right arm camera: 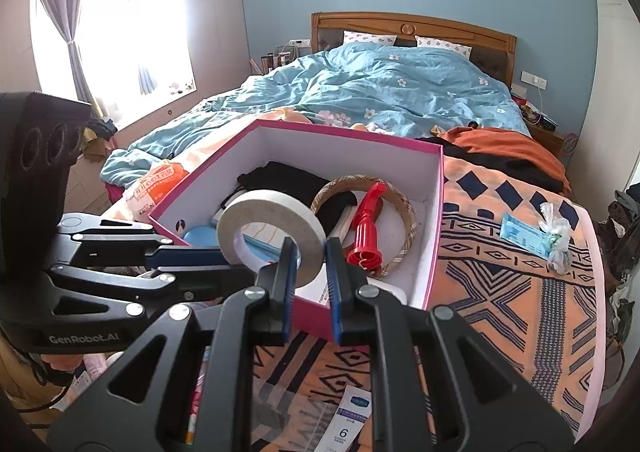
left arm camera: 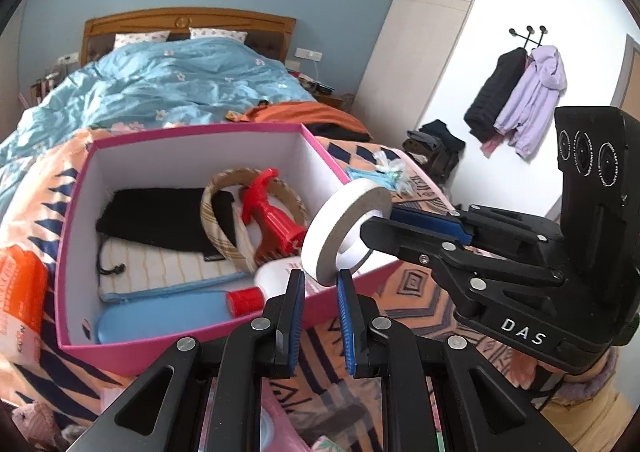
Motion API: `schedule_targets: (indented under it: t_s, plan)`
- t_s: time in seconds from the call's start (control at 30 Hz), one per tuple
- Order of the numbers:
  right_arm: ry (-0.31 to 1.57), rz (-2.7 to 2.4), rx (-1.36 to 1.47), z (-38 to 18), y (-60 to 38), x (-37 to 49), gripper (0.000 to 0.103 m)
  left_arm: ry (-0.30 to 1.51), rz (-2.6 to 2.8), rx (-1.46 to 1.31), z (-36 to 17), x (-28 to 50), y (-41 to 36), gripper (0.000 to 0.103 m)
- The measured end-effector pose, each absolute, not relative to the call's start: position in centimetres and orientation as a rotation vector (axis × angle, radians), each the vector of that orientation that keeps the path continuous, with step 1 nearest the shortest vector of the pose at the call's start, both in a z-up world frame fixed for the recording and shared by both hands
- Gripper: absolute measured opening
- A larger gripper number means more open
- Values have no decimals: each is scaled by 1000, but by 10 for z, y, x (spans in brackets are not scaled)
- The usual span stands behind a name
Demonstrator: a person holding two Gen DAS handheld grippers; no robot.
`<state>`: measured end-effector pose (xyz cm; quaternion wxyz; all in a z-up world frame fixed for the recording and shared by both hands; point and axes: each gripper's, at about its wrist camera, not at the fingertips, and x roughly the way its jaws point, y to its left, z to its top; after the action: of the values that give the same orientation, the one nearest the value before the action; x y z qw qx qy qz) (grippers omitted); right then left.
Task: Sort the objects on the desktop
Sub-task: 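Carry the tape roll with the right gripper over the pink box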
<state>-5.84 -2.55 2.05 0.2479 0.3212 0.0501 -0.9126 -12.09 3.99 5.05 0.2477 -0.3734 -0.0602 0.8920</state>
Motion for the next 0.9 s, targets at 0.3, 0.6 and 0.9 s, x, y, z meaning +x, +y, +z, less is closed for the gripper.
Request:
schedule_targets:
  t_s: [0.3, 0.6, 0.9]
  plan:
    - [106, -2489, 872, 20, -24, -64, 16, -129, 2470, -1007, 51, -126, 42, 16]
    - [69, -2483, 888, 16, -21, -74, 16, -128, 2466, -1018, 50, -132, 42, 16]
    - [67, -2477, 896, 14, -21, -81, 16, -117, 2465, -1028, 48, -139, 42, 16]
